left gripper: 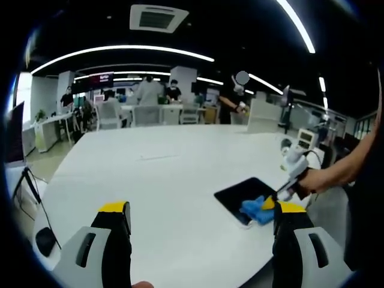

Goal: Wipe the mirror surface with the cleaning cloth until all visible marks leave the cleaned area.

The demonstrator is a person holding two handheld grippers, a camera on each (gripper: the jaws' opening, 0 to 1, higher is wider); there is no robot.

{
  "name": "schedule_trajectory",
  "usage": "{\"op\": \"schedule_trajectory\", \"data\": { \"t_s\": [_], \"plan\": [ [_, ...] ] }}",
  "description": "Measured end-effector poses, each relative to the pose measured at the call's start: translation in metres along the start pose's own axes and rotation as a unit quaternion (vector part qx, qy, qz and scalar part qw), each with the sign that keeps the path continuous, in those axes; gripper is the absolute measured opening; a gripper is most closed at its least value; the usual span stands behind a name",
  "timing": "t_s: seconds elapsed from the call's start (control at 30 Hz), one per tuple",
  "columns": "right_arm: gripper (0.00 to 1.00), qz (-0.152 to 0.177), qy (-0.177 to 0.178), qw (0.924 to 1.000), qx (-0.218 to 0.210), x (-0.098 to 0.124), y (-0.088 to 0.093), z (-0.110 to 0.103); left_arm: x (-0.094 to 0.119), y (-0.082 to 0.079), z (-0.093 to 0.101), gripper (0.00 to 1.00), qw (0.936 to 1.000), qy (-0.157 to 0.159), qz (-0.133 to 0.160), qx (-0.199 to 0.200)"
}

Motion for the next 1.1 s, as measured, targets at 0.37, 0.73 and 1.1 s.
{"op": "schedule_trajectory", "data": {
  "t_s": [0.37,0.73,1.1],
  "plan": [
    [0.0,-0.01,-0.016,0.9994,0.027,-0.019,-0.001,-0.039,-0.001,0.001,-0.003,0.99,1.0,0.008,-0.004,-0.002],
    [0.0,-0.013,-0.023,0.9994,0.024,-0.023,-0.002,-0.047,-0.005,-0.001,-0.002,0.99,0.9999,0.016,-0.001,-0.004],
    [0.0,-0.015,-0.027,0.9992,0.025,-0.023,-0.003,-0.047,-0.005,0.004,-0.001,0.99,0.9999,0.015,-0.001,0.003]
  ]
}}
Point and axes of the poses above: the point that each gripper's makers call its tool centre point, and the gripper's own axes: x roughly backward along the fingers, z roughly to its right, y roughly out of its underside, the point moved 2 cm from there along x, roughly backward along the fingers, and after that the axes turned 9 degrees about -x, right-handed, at the moved point
